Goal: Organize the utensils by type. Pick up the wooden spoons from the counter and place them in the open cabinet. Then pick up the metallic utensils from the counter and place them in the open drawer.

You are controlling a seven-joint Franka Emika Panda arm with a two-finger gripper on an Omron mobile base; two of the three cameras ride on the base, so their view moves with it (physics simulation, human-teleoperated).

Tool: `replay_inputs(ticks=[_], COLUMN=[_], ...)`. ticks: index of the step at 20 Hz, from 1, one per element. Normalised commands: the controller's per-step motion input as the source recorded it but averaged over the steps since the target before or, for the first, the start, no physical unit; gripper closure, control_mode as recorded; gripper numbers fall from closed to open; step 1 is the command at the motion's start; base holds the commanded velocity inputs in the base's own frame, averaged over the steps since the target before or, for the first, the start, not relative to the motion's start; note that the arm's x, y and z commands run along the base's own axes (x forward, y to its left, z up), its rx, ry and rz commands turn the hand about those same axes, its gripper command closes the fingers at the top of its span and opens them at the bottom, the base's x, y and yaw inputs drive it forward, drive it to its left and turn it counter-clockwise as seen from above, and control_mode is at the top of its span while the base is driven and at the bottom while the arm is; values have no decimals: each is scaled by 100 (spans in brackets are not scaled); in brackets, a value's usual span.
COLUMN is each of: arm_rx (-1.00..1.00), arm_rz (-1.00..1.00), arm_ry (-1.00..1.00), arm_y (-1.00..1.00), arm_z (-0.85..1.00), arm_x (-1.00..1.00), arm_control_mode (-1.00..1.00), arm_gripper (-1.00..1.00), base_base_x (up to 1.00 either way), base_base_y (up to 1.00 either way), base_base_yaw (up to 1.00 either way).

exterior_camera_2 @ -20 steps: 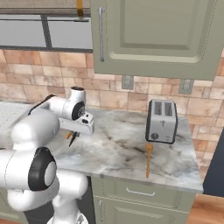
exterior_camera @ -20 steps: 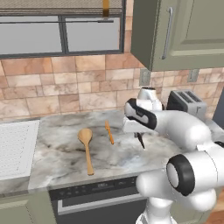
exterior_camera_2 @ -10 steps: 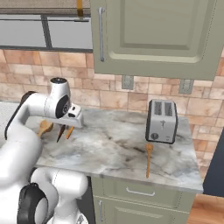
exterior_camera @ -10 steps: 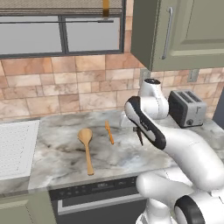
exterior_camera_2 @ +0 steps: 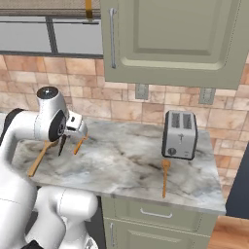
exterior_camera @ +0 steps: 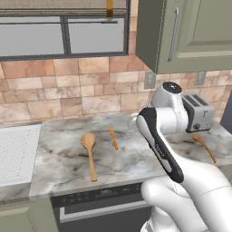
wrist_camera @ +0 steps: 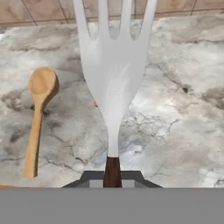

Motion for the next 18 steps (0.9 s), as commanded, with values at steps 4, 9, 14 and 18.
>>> replay_inputs(ticks=[4,9,14,18], arm_rx=[0,0,0,0], arm_rz=[0,0,-4,-2], arm_ry=[-11,-1,0,0], arm_y=[0,0,-9,-14], arm_z=[65,40,34,15], arm_x=[-19,-31,-41,-36], arm_control_mode=[-100,-100,-100,-100], arm_gripper=[100,100,100,100], base_base_x=[0,0,0,0], base_base_y=[0,0,0,0], base_base_yaw=[0,0,0,0])
